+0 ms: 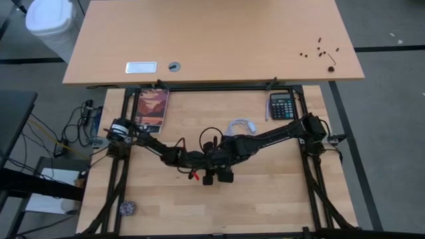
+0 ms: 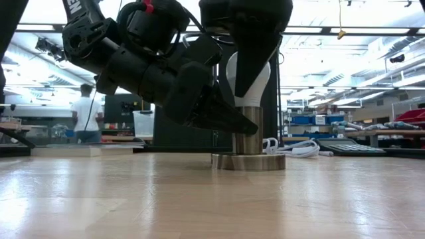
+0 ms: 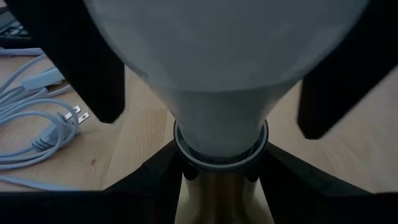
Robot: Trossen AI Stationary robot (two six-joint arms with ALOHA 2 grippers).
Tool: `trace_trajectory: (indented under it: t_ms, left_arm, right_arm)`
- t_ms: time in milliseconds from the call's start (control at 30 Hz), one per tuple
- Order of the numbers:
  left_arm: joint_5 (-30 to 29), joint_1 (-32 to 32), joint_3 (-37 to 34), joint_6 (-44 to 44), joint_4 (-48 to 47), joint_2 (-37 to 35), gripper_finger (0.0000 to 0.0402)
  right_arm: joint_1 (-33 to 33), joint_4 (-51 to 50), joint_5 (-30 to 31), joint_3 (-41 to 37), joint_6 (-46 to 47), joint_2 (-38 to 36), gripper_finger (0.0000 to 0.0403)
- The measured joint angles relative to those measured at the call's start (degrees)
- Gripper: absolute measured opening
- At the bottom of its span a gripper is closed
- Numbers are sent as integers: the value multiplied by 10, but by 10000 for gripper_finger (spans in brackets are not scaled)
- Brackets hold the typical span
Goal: Screw lightbulb
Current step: Remove the lightbulb from the lamp
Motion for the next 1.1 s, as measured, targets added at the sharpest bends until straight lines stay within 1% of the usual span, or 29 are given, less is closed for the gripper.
trace_trajectory:
  t_ms: [167, 367, 433, 533, 600, 733, 800, 867, 1000, 1100]
  left_arm:
    - [0, 0, 0, 0, -2, 0, 193]
    - [0, 1, 1, 2, -5, 0, 193]
    - [0, 1, 1, 3, -5, 0, 193]
    - [2, 1, 1, 9, -5, 0, 193]
    - [1, 1, 0, 12, -5, 0, 193]
    - [2, 1, 0, 16, -5, 0, 193]
    - [2, 0, 0, 20, -5, 0, 194]
    - [3, -1, 0, 19, -6, 0, 194]
    - [3, -1, 0, 16, -10, -1, 194]
    - [3, -1, 1, 16, -10, -1, 194]
  right_arm:
    - [0, -2, -4, 0, -68, 0, 258]
    - [0, -1, -8, 0, -193, 0, 256]
    - [0, -1, -11, 0, -263, 0, 267]
    - [2, -5, -6, 0, -397, 1, 296]
    - [2, -8, -2, -1, -477, 1, 306]
    - [1, -13, 3, -1, -644, 0, 302]
    - [0, -10, 21, -1, -697, 0, 295]
    - [0, -11, 37, 0, -703, 0, 292]
    - [3, -10, 45, -1, -622, -1, 293]
    - [7, -29, 47, 4, -558, -4, 298]
